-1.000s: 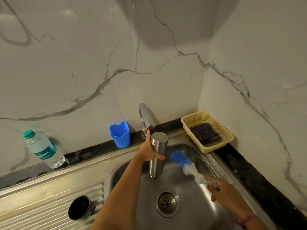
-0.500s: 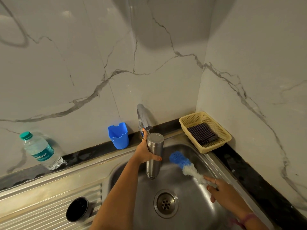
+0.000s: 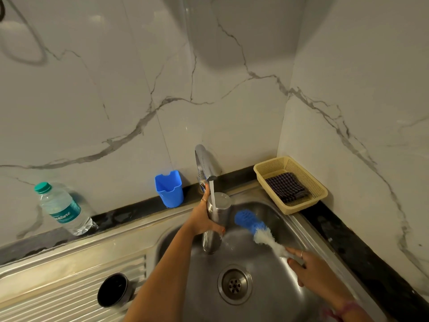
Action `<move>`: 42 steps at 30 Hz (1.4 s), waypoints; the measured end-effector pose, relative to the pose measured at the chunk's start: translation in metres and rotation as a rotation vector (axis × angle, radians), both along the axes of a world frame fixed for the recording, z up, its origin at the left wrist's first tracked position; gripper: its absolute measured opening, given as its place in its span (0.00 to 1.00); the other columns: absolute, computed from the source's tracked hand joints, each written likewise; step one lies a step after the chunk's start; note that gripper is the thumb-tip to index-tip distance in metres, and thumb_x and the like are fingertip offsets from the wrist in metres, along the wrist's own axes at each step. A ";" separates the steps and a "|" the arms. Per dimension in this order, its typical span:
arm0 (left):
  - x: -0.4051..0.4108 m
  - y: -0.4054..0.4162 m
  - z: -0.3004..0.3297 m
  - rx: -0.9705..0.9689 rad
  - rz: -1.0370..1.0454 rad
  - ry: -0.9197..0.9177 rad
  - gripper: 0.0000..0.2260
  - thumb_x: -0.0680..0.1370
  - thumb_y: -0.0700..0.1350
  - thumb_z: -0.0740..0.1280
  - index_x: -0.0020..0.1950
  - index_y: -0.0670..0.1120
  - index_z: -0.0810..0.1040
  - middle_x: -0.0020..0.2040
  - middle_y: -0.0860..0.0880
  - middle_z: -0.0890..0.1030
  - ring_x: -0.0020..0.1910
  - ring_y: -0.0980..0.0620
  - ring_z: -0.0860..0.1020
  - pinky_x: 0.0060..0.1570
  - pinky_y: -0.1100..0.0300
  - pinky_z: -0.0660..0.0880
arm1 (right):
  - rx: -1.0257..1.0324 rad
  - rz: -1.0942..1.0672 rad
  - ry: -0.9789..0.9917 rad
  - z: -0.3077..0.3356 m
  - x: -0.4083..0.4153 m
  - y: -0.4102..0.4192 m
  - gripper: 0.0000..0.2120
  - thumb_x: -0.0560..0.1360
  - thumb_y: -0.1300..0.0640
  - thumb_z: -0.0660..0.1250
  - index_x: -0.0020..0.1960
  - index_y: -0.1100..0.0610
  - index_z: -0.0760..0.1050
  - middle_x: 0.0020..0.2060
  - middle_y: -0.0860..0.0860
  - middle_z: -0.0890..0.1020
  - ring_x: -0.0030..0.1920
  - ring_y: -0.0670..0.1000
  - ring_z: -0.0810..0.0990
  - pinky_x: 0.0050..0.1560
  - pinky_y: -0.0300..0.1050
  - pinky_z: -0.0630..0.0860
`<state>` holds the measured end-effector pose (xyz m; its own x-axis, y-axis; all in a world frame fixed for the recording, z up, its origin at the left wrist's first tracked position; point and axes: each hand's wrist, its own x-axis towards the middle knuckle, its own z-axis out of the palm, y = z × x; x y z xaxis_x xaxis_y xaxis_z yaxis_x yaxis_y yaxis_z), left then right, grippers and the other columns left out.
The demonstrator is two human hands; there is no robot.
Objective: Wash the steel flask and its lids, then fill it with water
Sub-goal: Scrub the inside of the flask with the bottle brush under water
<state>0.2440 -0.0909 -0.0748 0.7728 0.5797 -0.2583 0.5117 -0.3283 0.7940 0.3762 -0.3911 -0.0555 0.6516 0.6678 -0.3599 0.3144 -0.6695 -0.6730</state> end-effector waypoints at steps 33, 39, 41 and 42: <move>0.001 0.008 -0.003 -0.088 -0.020 -0.061 0.73 0.55 0.55 0.84 0.76 0.54 0.26 0.76 0.47 0.67 0.75 0.45 0.64 0.75 0.42 0.60 | -0.045 0.011 0.016 0.002 -0.001 0.003 0.18 0.81 0.52 0.60 0.70 0.48 0.68 0.36 0.43 0.77 0.32 0.42 0.77 0.33 0.30 0.70; 0.003 0.006 -0.002 -0.095 -0.010 -0.072 0.73 0.55 0.53 0.84 0.76 0.54 0.26 0.73 0.48 0.69 0.73 0.46 0.67 0.74 0.44 0.63 | -0.045 0.030 -0.019 0.003 0.000 0.001 0.18 0.81 0.52 0.61 0.70 0.47 0.68 0.35 0.43 0.79 0.29 0.42 0.76 0.31 0.31 0.71; 0.004 0.005 -0.002 -0.096 -0.009 -0.075 0.72 0.57 0.51 0.84 0.76 0.54 0.25 0.73 0.48 0.69 0.73 0.46 0.67 0.74 0.44 0.63 | -0.041 0.026 -0.012 0.002 0.000 0.000 0.18 0.81 0.52 0.61 0.70 0.47 0.69 0.35 0.43 0.79 0.29 0.42 0.76 0.31 0.30 0.71; 0.004 0.005 -0.002 -0.094 -0.011 -0.071 0.72 0.58 0.49 0.84 0.76 0.54 0.25 0.73 0.48 0.69 0.73 0.46 0.67 0.74 0.45 0.63 | -0.041 0.023 -0.007 0.002 0.000 0.000 0.18 0.80 0.52 0.61 0.70 0.47 0.69 0.35 0.43 0.79 0.30 0.42 0.76 0.31 0.29 0.70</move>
<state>0.2481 -0.0861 -0.0767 0.7970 0.5471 -0.2557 0.4502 -0.2560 0.8554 0.3766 -0.3911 -0.0530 0.6391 0.6669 -0.3831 0.3343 -0.6895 -0.6426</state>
